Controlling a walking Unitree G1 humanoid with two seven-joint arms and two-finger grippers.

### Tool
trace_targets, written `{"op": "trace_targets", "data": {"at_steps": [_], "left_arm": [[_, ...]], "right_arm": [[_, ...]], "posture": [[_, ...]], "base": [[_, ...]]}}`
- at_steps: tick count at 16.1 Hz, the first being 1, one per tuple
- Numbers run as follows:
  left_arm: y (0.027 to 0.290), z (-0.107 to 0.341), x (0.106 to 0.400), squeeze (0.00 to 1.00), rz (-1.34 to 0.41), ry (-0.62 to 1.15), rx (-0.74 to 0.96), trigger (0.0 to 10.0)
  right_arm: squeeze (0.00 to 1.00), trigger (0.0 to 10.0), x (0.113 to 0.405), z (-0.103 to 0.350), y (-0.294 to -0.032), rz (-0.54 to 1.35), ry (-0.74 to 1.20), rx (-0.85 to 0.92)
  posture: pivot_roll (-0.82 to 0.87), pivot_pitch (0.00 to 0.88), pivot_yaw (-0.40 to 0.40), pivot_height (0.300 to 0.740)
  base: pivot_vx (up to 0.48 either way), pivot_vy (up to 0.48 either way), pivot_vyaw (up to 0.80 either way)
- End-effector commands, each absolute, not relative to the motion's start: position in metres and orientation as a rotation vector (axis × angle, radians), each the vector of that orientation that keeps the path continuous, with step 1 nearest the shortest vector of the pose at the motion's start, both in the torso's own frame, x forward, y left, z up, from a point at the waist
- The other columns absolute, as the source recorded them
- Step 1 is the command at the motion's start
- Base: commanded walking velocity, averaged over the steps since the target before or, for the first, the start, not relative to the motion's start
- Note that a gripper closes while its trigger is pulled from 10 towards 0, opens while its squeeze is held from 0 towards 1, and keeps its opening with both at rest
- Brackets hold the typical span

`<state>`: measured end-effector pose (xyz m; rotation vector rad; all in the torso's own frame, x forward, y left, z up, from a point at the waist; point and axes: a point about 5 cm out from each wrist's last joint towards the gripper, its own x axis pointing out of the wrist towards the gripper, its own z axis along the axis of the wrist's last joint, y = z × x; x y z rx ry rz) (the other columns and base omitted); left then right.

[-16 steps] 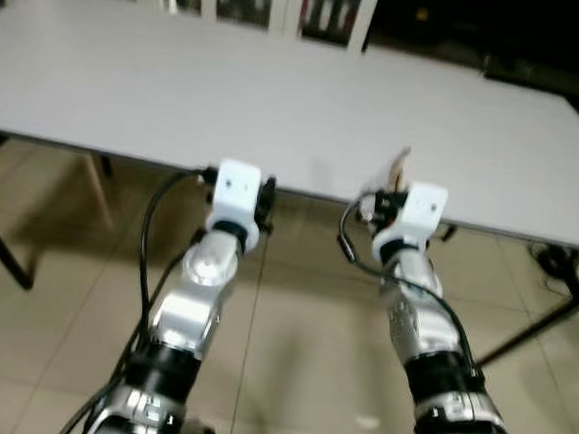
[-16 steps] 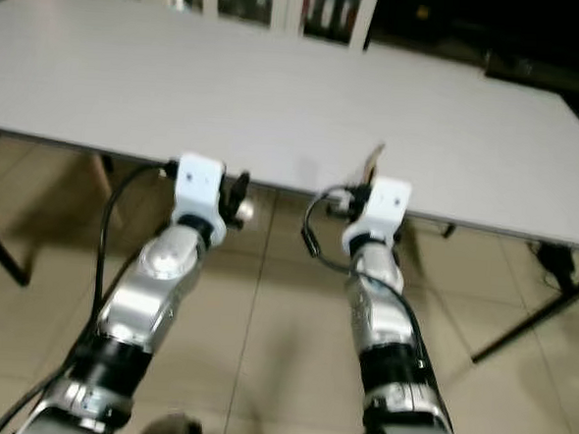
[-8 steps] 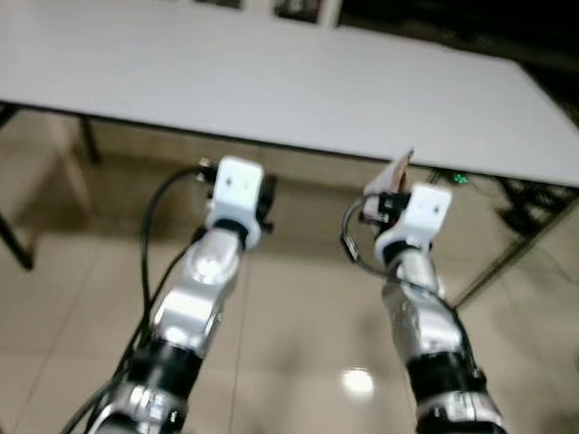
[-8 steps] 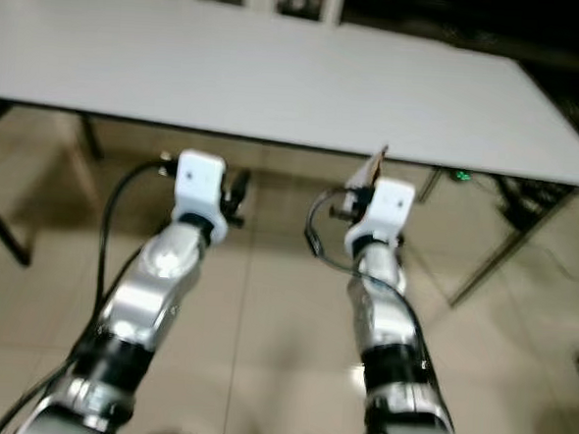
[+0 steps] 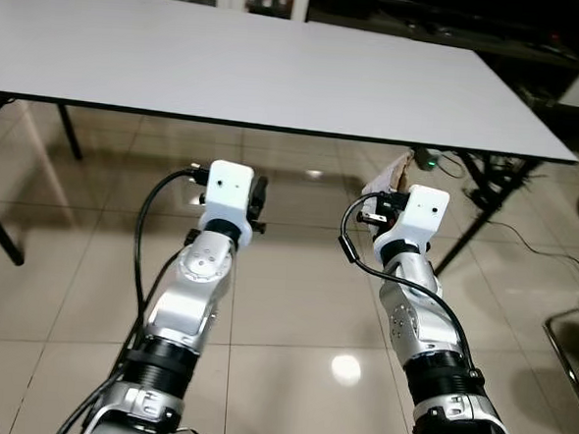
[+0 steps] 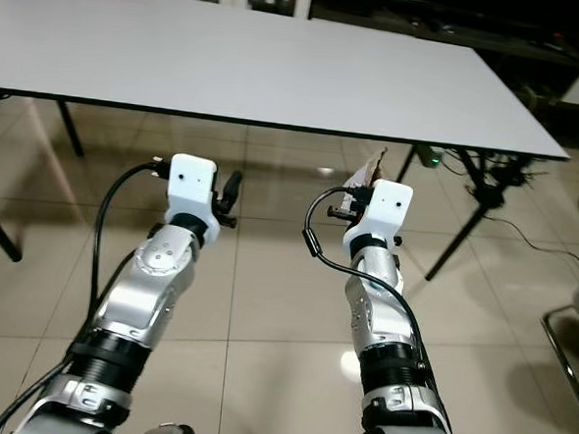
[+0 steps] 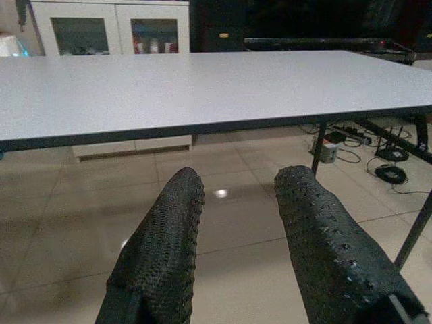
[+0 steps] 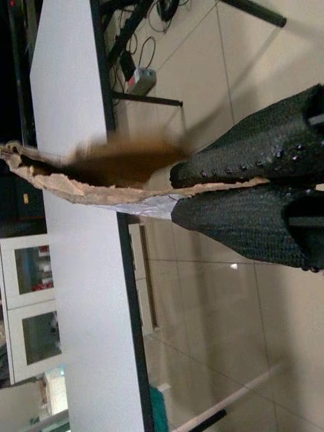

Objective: Picking trash to rubbish bin

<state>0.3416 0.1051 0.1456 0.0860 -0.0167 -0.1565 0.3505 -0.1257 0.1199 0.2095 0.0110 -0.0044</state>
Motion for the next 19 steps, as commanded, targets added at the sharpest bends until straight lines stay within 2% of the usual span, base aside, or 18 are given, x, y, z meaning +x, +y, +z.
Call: {"op": "trace_targets", "data": {"at_steps": [1,8,19], "left_arm": [[0.1003,0.1454,0.3425,0.00,-0.167,-0.006,0.081,10.0],[0.1021,0.1433,0.3417,0.00,-0.160,0.003,0.088,10.0],[0.1006,0.1427,0.3417,0.00,-0.164,0.004,0.085,10.0]], "right_arm": [[0.00,10.0,0.3509,0.1194,-0.1292,-0.014,0.018,0.201],[0.00,10.0,0.3499,0.1173,-0.1264,-0.009,0.031,0.201],[0.00,10.0,0.3495,0.1148,-0.1238,0.008,0.040,0.199]], "posture": [[-0.05,0.086,-0.121,0.740],[-0.05,0.086,-0.114,0.740],[-0.04,0.053,-0.115,0.740]], "base": [[0.000,0.375,0.00],[0.000,0.347,0.00],[0.000,0.480,0.00]]}}
